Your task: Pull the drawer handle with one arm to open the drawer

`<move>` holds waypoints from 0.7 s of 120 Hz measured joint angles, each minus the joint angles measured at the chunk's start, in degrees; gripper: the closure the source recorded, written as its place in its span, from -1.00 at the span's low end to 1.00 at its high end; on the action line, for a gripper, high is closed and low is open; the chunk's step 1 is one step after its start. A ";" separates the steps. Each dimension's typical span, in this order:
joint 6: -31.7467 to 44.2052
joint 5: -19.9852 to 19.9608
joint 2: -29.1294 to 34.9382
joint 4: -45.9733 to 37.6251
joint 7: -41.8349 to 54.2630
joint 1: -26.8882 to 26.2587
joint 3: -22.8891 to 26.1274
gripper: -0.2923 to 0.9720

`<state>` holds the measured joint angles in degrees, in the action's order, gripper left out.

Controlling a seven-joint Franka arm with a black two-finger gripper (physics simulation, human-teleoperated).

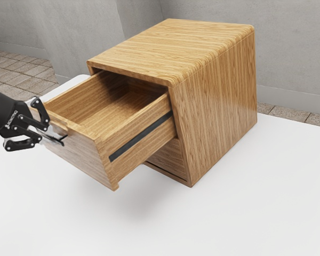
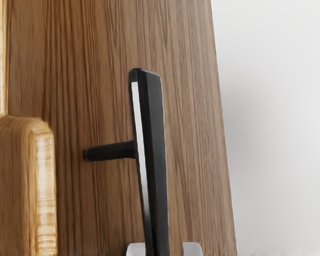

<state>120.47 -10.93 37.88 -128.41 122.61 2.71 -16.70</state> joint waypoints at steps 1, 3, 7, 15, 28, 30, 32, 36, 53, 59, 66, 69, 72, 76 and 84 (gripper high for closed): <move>-0.06 0.04 0.10 -0.03 -0.02 0.03 0.00 0.66; -0.18 0.11 0.28 -0.10 -0.06 0.07 0.00 0.66; -0.38 0.20 0.50 -0.19 -0.12 0.13 0.00 0.66; -0.78 0.36 0.58 -0.21 -0.25 0.15 -0.01 0.63; -1.60 0.68 0.53 -0.19 -0.51 0.15 0.04 0.46; -1.73 0.71 0.53 -0.19 -0.55 0.17 0.05 0.43; -1.85 0.76 0.52 -0.19 -0.59 0.18 0.06 0.40; -2.07 0.85 0.52 -0.17 -0.66 0.15 0.07 0.34; -3.40 1.04 0.88 0.51 -0.91 0.11 0.15 0.19; -3.89 1.06 1.00 0.74 -0.99 0.12 0.16 0.16; -5.26 1.26 0.87 2.93 -1.17 0.17 0.45 0.13; -7.01 2.59 0.19 6.58 -1.73 0.15 1.28 0.11; -9.63 4.32 -1.48 11.87 -2.70 0.08 2.41 0.09; -14.45 6.58 -6.74 22.18 -4.53 -0.04 3.67 0.02; -24.23 9.78 -16.87 38.52 -10.37 0.28 5.11 -0.13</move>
<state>96.24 -1.15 21.01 -89.89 112.24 2.98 -11.59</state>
